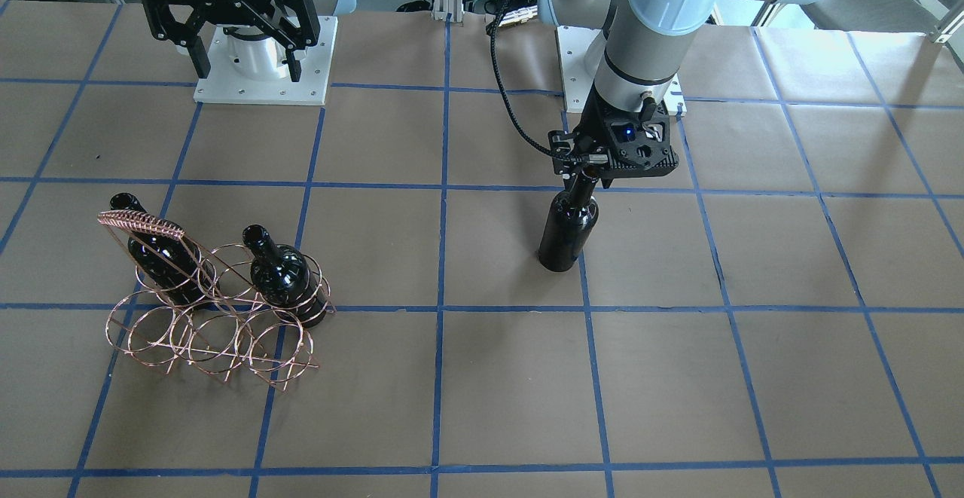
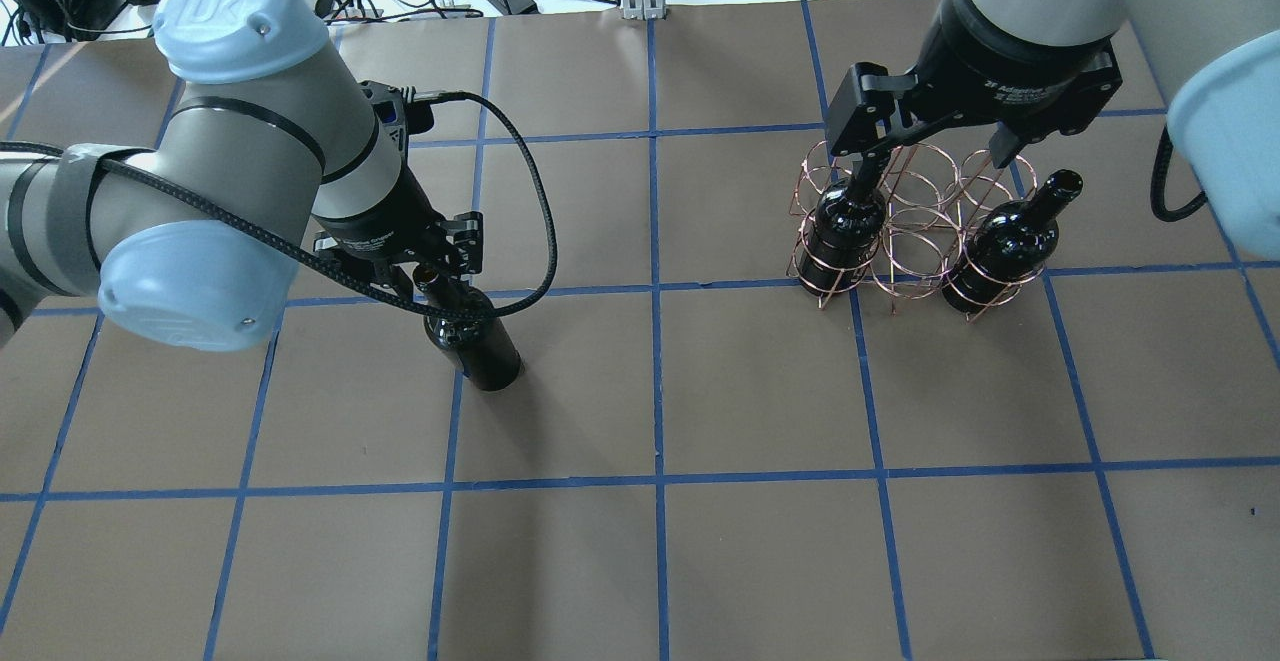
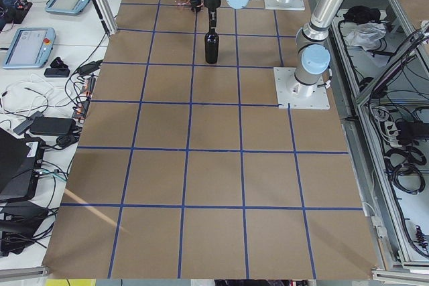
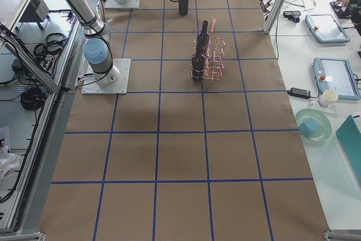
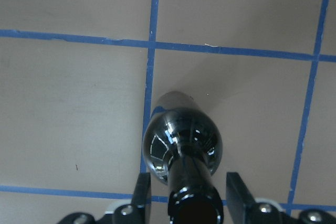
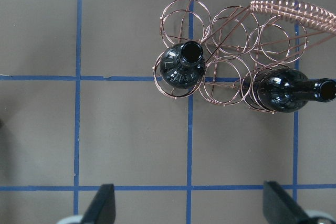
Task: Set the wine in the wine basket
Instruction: 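Open the left gripper and raise it away from the upright bottle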
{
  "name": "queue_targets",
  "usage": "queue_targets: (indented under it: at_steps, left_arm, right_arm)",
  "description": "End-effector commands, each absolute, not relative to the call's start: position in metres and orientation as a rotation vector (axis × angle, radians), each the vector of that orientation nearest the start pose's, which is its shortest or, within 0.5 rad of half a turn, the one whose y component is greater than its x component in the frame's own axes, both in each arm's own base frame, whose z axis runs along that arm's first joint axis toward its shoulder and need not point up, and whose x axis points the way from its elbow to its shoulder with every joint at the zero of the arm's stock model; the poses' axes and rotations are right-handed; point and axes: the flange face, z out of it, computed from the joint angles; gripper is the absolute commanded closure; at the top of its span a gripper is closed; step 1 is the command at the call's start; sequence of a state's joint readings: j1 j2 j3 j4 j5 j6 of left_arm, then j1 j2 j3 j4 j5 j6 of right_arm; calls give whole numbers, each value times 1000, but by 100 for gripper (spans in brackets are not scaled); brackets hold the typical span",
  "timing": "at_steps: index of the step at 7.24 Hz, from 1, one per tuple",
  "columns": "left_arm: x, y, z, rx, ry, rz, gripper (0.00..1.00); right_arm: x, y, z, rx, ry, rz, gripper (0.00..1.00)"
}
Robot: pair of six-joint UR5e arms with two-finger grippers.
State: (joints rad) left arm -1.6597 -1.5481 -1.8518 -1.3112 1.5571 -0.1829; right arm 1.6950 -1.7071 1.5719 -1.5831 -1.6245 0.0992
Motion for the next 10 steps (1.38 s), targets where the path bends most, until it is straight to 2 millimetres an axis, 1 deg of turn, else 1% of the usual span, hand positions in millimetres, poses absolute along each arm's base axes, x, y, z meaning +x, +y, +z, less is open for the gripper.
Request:
queue_targets:
  at_steps: [1, 2, 3, 4, 5, 6, 7, 8, 9, 10]
  left_arm:
    - [-175, -465, 418, -159, 3157, -66, 0]
    - [-169, -473, 457, -181, 3154, -48, 0]
    - [-161, -483, 502, -186, 3144, -71, 0]
    - [-146, -494, 532, -222, 3139, -151, 0]
    - [-115, -503, 538, -307, 3133, -168, 0]
    - [-81, -515, 536, -276, 3127, -176, 0]
    - [-46, -521, 539, -240, 3120, -187, 0]
    - [-8, -527, 536, -255, 3119, -201, 0]
    - [16, -527, 535, -201, 3107, -191, 0]
    - [32, -531, 520, -137, 3111, -151, 0]
  right_arm:
    - [182, -425, 553, -30, 3169, -242, 1]
    - [182, -424, 552, -26, 3167, -242, 1]
    - [182, -424, 552, -21, 3167, -242, 1]
    - [183, -424, 550, -21, 3166, -237, 0]
    - [192, -424, 546, -40, 3144, -219, 1]
    - [211, -422, 543, -56, 3100, -211, 1]
    - [223, -424, 537, 1, 3096, -204, 1]
    - [244, -427, 533, 4, 3083, -252, 0]
    - [271, -425, 524, 3, 3086, -251, 0]
    - [293, -418, 517, -8, 3127, -259, 0]
